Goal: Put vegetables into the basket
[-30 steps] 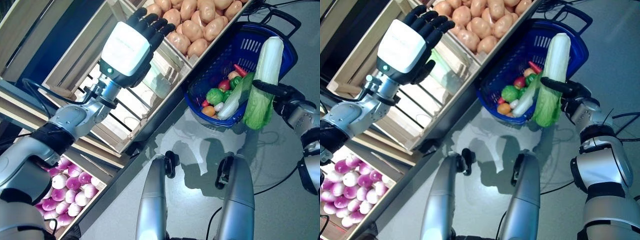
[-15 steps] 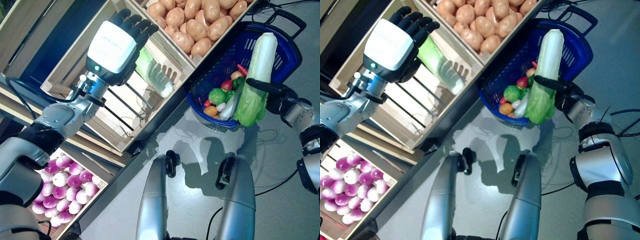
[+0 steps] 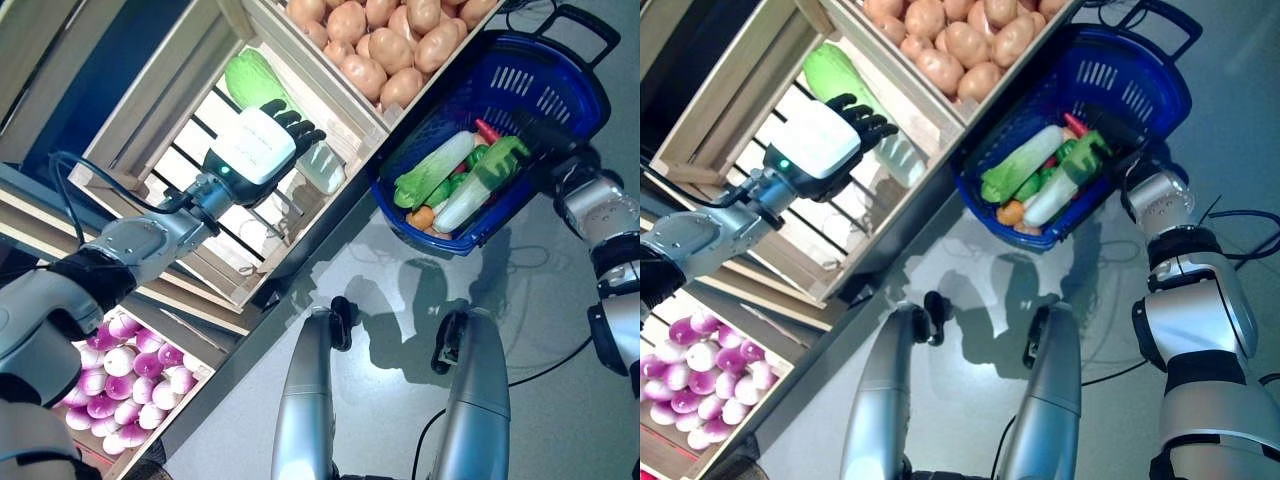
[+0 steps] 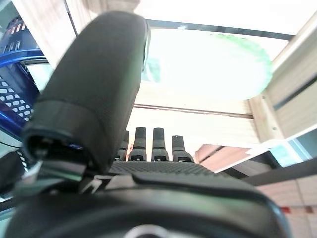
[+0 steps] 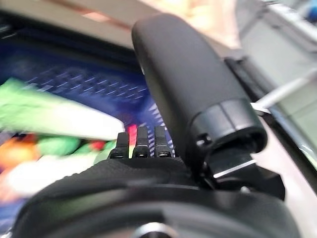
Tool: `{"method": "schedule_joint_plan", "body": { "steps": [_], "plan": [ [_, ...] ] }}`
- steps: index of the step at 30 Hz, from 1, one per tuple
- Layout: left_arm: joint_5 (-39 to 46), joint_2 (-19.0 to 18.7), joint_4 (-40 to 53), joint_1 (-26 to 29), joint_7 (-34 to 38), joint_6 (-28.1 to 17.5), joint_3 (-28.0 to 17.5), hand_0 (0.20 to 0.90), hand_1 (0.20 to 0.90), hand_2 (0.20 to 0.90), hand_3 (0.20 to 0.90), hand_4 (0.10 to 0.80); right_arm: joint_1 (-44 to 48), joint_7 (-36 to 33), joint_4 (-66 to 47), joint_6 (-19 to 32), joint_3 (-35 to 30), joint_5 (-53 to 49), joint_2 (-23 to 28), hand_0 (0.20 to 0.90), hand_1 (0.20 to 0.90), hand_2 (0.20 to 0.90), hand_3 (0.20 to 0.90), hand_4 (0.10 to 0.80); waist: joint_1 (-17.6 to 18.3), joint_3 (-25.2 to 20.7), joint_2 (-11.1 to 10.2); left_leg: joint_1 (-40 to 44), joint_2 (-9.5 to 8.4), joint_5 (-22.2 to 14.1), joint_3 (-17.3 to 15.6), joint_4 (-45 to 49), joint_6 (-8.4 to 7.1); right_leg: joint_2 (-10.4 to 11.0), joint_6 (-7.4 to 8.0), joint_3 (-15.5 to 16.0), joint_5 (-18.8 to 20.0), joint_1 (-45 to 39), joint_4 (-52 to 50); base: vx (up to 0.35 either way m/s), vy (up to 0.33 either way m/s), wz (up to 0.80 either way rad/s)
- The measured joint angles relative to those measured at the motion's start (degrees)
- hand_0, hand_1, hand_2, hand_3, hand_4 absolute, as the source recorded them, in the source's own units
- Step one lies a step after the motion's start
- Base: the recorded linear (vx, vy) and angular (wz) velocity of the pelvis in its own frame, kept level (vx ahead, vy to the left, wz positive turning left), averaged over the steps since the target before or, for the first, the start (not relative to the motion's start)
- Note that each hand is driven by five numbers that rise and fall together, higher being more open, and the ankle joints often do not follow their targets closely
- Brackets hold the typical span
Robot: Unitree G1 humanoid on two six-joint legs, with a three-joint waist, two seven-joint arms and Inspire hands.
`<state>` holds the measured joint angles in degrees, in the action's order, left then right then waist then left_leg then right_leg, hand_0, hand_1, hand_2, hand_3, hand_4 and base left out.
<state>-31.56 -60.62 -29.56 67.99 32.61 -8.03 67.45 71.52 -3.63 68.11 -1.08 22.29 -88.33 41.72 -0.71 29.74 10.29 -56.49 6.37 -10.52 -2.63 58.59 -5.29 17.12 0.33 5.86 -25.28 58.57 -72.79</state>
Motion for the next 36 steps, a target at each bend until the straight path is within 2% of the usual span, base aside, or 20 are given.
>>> {"method": "schedule_joint_plan", "body": {
  "steps": [4,8,12,15,20,26,32,36],
  "plan": [
    [0.41,0.48,-0.94,0.50,-1.09,0.15,0.02,0.900,0.900,0.900,0.900,0.800,0.02,-0.86,-3.26,6.69,-1.79,0.67,-0.66,0.900,0.900,0.900,0.900,0.800,0.54,0.00,0.00,-0.48,0.37,-0.29,-0.88,-0.04,0.23,-0.33,0.21,-0.72,0.11,0.94,0.19,0.009,0.017,-0.07],
    [0.40,0.65,-1.10,1.43,-1.15,0.26,0.09,0.900,0.900,0.900,0.900,0.800,-0.42,-4.08,-5.26,10.24,-0.99,11.03,-0.51,0.900,0.900,0.900,0.900,0.800,1.12,0.00,0.00,-0.76,0.66,-0.52,-0.93,-0.45,0.23,-0.76,0.31,-0.67,0.18,1.16,0.92,0.008,0.001,-0.03],
    [-0.27,0.82,-1.77,1.99,-0.58,0.33,-0.32,0.900,0.900,0.900,0.900,0.800,-5.32,-4.30,-16.46,12.14,0.92,19.76,1.42,0.900,0.900,0.900,0.900,0.800,1.78,0.00,0.00,-2.11,1.29,-0.79,-0.89,-0.16,0.25,-1.36,0.33,-0.48,0.21,2.32,1.13,0.019,-0.018,-0.04],
    [-2.73,1.13,-2.24,1.87,0.97,0.46,-0.57,0.900,0.900,0.900,0.900,0.800,-12.83,-3.23,-24.04,12.28,1.14,24.12,2.30,0.900,0.900,0.900,0.900,0.800,1.92,0.02,-0.05,-2.37,1.98,-1.37,-0.91,0.36,0.24,-2.08,0.19,-0.55,0.11,2.38,1.21,0.018,-0.012,-0.06],
    [-5.04,1.19,-3.63,1.86,1.83,0.50,-2.86,0.900,0.900,0.900,0.900,0.800,-18.84,0.13,-22.62,11.35,1.41,24.99,2.50,0.900,0.900,0.900,0.900,0.800,2.56,0.04,-0.11,-4.51,2.33,-1.63,-0.85,1.39,0.38,-2.16,0.25,-0.52,0.14,4.17,0.79,-0.002,-0.001,-0.01],
    [-6.01,2.07,-6.23,1.73,-2.46,0.83,-2.94,0.900,0.900,0.900,0.900,0.800,-19.58,4.35,-21.19,11.23,1.06,24.98,2.87,0.900,0.900,0.900,0.900,0.800,3.62,0.12,-0.25,-6.65,2.61,-2.02,-0.88,2.83,1.01,-2.30,0.37,-0.65,0.42,6.05,0.13,-0.008,0.000,-0.01],
    [-5.85,3.28,-8.75,1.47,-7.98,2.71,-2.96,0.900,0.900,0.900,0.900,0.800,-19.57,4.42,-23.80,11.81,0.80,25.01,2.91,0.900,0.900,0.900,0.900,0.800,4.29,0.09,-1.15,-9.48,2.57,-2.03,-0.69,4.12,1.04,-2.04,0.36,-0.74,0.41,8.70,-1.00,-0.016,-0.005,0.01],
    [-5.83,3.95,-8.59,1.55,-9.47,3.45,-4.81,0.900,0.900,0.900,0.900,0.800,-19.54,4.18,-24.69,12.23,0.71,25.03,2.90,0.900,0.900,0.900,0.900,0.800,4.48,0.16,-1.69,-10.63,2.63,-2.17,-0.64,4.86,1.27,-1.98,0.38,-0.73,0.42,9.65,-1.39,-0.008,0.000,0.00]
  ]
}}
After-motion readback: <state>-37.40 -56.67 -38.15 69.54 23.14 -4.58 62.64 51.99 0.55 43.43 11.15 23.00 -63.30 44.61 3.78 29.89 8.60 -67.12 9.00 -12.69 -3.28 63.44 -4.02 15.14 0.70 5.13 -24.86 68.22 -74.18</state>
